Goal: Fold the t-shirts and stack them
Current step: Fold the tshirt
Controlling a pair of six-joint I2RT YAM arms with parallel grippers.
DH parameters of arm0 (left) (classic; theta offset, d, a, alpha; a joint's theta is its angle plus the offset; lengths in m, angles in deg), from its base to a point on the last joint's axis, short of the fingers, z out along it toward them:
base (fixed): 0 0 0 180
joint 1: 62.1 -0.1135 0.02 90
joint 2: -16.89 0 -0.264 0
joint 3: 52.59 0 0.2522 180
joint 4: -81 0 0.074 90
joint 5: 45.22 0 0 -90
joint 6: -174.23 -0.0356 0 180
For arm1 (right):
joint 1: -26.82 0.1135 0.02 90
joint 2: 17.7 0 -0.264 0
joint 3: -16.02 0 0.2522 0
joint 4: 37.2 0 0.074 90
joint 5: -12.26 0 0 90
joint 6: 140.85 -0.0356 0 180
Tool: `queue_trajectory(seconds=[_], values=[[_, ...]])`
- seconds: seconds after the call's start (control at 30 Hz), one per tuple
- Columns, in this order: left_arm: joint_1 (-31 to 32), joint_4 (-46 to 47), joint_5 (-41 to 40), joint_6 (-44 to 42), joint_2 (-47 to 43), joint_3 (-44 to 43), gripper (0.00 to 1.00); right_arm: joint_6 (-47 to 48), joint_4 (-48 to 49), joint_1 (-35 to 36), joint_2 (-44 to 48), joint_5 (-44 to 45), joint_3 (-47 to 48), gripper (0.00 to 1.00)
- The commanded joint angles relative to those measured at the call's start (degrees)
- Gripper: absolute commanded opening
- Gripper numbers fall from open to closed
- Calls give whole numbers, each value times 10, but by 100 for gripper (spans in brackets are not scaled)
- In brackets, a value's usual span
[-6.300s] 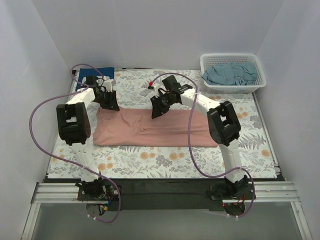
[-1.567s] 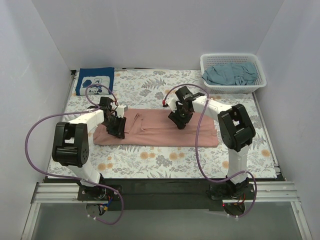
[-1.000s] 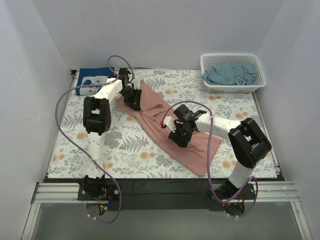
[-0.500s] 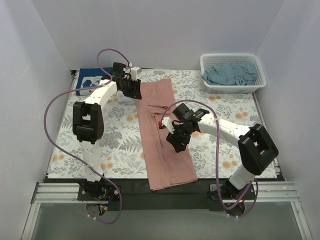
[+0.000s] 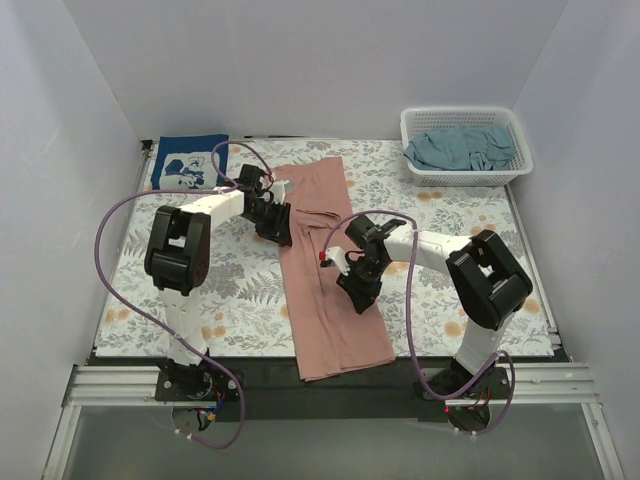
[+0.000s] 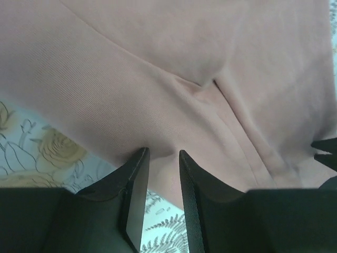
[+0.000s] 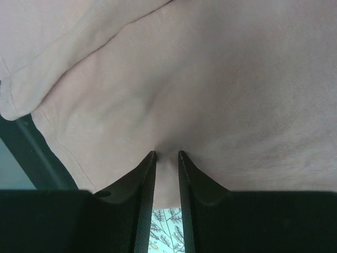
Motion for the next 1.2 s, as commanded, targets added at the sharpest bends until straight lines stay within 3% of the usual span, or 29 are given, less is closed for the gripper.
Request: queue_trajectory(seconds=[0.0,0.2,0.4,0.6,0.77,1.17], values=[[-5,6,-20,11,39,-36,28,-7,-8,3,-17,-78,-5,30],[-7,-44,-40,-8,120,-154,27,-23,-19,6,-52,-150,18,30],[-20,-32,17,-40,67,-148,29,-17,-42,-31,2,-164,84,35],[-20,-19,37,-27,-29,-104,30,-22,-39,-97,-8,-104,188,36],[-20,-4,22,-5,-61,-82,30,-45,-5,-120,-80,-10,301,35],[-20,9,-6,65,82,-218,31,-87,93,-125,-232,75,429,29]])
